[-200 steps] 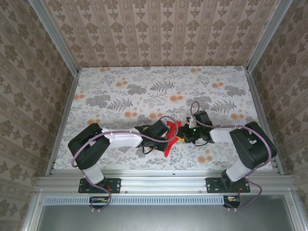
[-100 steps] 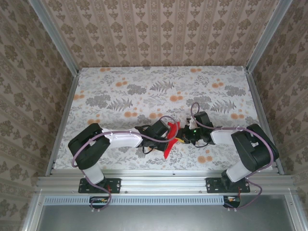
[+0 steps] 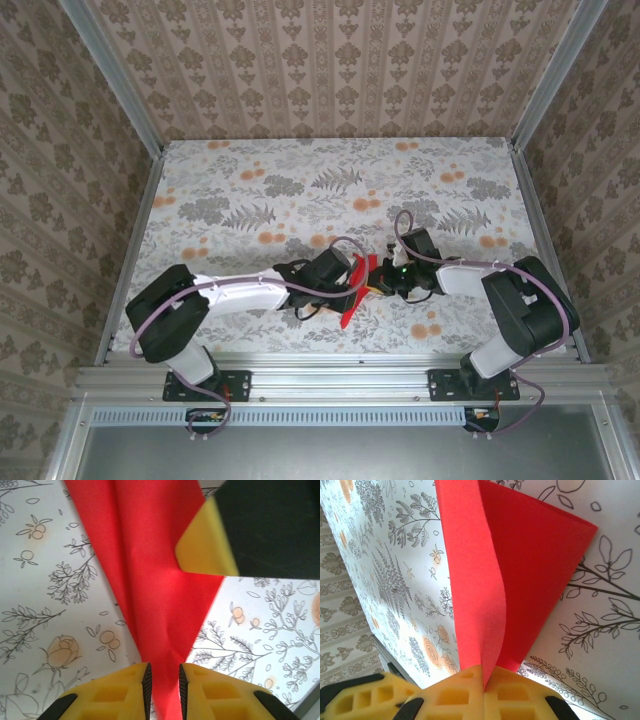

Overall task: Fold a paper plane with a square sheet of paper (pick it up from the middle)
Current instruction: Fold the wing for the fifth time at the center of the table.

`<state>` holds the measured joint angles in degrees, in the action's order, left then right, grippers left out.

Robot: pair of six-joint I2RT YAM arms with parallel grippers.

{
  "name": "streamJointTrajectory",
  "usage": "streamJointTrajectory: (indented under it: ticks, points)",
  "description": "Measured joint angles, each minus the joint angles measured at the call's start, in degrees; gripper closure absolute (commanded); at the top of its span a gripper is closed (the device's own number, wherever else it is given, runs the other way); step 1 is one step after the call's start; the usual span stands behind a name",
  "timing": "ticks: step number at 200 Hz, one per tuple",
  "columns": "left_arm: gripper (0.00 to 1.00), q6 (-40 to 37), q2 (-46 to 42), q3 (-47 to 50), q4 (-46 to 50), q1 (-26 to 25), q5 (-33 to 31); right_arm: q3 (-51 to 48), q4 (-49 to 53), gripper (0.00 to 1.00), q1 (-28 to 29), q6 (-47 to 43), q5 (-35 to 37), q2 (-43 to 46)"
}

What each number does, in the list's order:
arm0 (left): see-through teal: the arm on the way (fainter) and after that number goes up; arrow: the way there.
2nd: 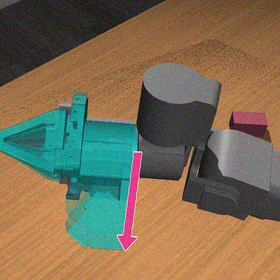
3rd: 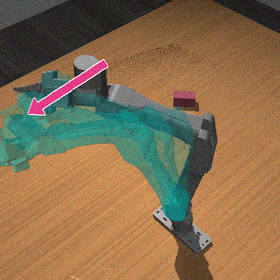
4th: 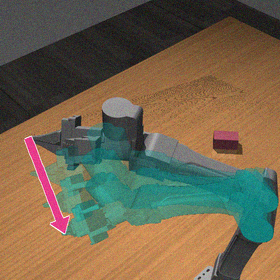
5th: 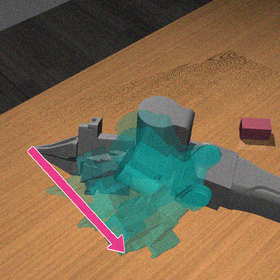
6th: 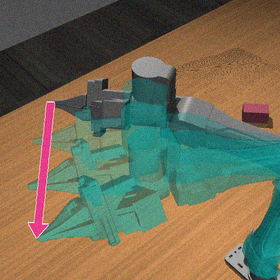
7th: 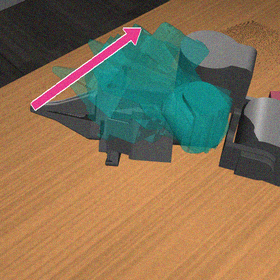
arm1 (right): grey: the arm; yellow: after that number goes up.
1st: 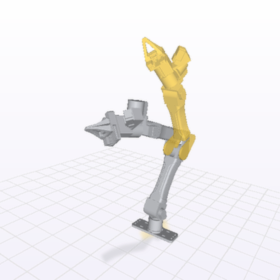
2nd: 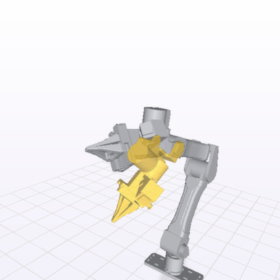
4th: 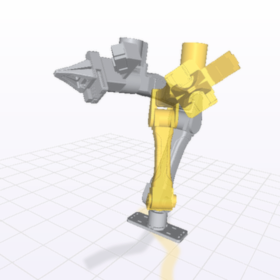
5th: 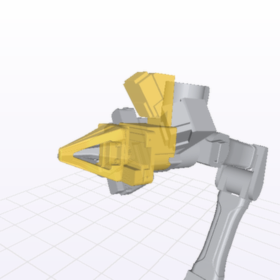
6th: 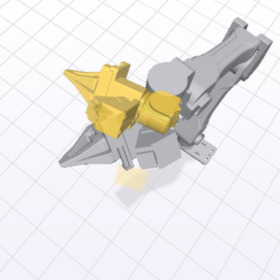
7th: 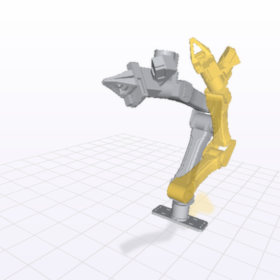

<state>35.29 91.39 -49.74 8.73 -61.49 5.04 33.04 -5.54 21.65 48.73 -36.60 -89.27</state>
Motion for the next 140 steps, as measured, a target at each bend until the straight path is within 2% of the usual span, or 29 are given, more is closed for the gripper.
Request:
streamJointTrajectory:
  ticks: [51,140]
  points:
    - [0.76,2.4,-0.3,0.6,1.4,-5.2,-3.7,0.7,1.2,0.98,0.0,-0.7,0.2,-0.8]
    - [0.75,4.2,2.5,0.7,5.2,-8.0,-8.9,0.9,2.0,0.99,-0.1,-0.9,0.2,-0.8]
